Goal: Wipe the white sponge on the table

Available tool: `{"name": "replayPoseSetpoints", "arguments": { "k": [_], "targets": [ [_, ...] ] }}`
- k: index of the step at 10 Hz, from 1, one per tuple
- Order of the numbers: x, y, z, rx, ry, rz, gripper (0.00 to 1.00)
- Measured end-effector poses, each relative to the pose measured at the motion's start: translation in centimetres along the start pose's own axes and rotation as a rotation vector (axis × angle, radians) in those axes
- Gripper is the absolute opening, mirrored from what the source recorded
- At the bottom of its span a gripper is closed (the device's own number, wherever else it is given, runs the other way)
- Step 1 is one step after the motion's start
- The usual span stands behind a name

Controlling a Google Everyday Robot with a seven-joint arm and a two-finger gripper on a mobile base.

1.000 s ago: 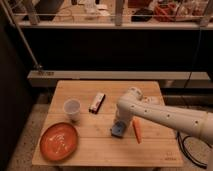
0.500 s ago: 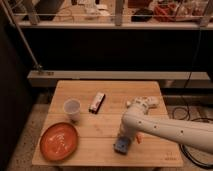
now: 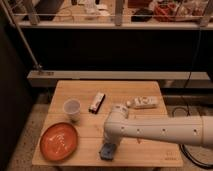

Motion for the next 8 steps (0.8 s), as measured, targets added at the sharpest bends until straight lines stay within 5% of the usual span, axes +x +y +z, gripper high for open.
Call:
{"name": "replayPoseSetpoints", "arguments": {
  "k": [2, 4, 8],
  "targets": [
    [1.3, -4.2, 1.0, 0.014, 0.003, -0.065, 0.32],
    [5.0, -6.8, 1.7, 0.032, 0.013, -0.093, 0.32],
    [11.6, -5.4, 2.3, 0.031, 0.045, -0.031, 0.32]
  ]
}}
